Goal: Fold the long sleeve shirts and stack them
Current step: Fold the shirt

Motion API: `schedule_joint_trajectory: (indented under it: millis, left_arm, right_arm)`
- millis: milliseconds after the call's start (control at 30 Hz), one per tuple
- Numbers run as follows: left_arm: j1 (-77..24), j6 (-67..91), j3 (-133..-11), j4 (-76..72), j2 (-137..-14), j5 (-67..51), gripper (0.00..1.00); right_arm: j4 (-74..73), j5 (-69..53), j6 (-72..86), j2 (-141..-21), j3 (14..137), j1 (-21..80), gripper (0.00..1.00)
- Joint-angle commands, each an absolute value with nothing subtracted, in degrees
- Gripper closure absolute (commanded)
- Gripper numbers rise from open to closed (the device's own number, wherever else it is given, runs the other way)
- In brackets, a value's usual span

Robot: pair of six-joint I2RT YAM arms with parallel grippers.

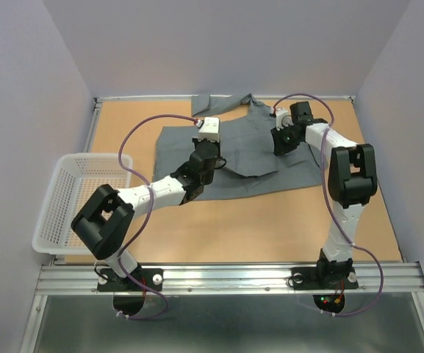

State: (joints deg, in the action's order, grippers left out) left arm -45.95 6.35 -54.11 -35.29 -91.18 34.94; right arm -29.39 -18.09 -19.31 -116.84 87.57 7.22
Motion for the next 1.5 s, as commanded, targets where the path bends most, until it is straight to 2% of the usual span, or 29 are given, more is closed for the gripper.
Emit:
schedule_joint_trajectory:
  millis: [0,33,100,133,367,600,767,867,967,1100,1467]
  left_arm:
    - [-45.7,3.25,-56.51,-42.27,-91.67,35.33,0.92]
    - [-45.7,3.34,-56.6,-42.54,-92.1,34.9,0.92]
    - [-45.7,3.77,-56.51,-43.06,-92.37,34.54,0.92]
    - [-45.7,3.95,-56.51,-43.07,-92.72,34.37,0.92]
    - [-45.7,6.33,-56.51,-43.5,-93.95,33.84,0.89]
    - [-45.7,7.21,-56.34,-44.38,-94.57,34.8,0.88]
    - [-45.7,7.65,-56.08,-45.17,-94.39,35.51,0.88]
    - [-45.7,7.82,-55.99,-45.44,-94.66,36.21,0.87]
    - [-45.62,7.82,-56.25,-45.79,-95.01,36.21,0.87]
    - [-45.7,7.12,-56.51,-46.14,-95.01,36.56,0.86]
    - [-45.7,4.83,-57.3,-47.37,-95.71,37.71,0.85]
  right_arm:
    - [-29.44,-15.82,-18.72,-118.39,91.58,7.47,0.67]
    - [-29.44,-14.95,-18.55,-118.56,92.19,7.47,0.61]
    - [-29.36,-13.11,-18.2,-118.3,93.16,7.47,0.56]
    - [-29.44,-11.53,-17.93,-117.78,94.21,7.38,0.5]
    - [-29.36,-0.98,-14.95,-117.33,97.64,7.29,0.47]
    - [-28.13,-8.34,-4.15,-110.23,91.42,7.29,0.5]
    - [-20.6,-12.82,11.47,-103.12,77.74,7.38,0.58]
    - [-15.66,-16.86,18.18,-101.43,70.61,7.38,0.61]
    - [-11.71,-15.91,22.14,-101.34,66.03,7.12,0.64]
    - [-7.39,-11.6,24.25,-101.42,63.12,4.75,0.71]
    - [-1.85,-14.24,29.44,-103.61,63.02,-1.13,0.71]
